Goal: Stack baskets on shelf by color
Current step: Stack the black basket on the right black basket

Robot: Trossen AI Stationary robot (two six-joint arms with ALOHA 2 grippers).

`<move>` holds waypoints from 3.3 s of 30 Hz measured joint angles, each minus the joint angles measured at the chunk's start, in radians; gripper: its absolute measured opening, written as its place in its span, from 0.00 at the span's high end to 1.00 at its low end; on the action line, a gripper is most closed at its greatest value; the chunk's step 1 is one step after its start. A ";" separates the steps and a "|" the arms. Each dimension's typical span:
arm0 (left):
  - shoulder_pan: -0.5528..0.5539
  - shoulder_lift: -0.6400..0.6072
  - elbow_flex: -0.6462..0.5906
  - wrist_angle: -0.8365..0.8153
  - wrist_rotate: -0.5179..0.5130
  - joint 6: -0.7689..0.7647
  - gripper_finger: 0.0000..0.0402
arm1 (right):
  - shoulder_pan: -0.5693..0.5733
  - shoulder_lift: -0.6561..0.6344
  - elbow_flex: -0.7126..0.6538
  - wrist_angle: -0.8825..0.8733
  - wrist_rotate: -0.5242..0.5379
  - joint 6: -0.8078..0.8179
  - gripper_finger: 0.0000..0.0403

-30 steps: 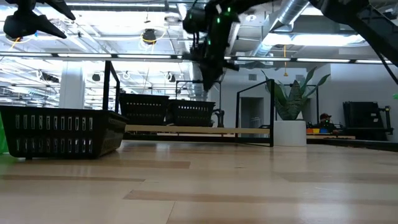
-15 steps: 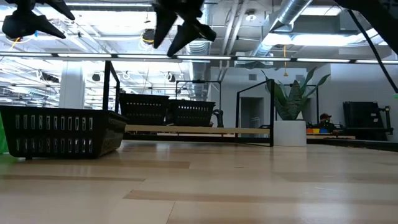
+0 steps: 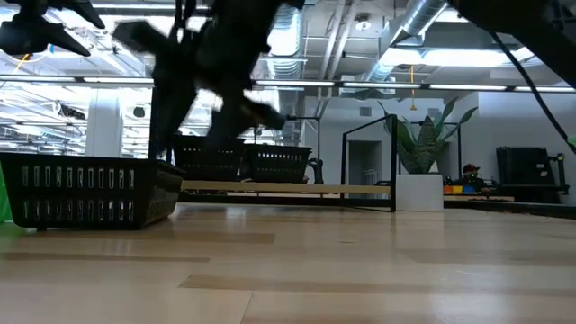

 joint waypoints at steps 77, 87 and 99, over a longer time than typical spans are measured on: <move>0.000 0.000 0.000 0.000 -0.099 0.066 0.44 | -0.523 -0.494 -0.362 0.005 -0.181 -0.087 0.92; 0.000 0.000 0.000 0.000 -0.099 0.066 0.44 | -0.536 -0.471 -0.361 0.001 -0.178 -0.060 0.84; 0.000 0.000 0.000 0.000 -0.100 0.065 0.44 | -0.545 -0.470 -0.361 -0.003 -0.155 -0.065 0.65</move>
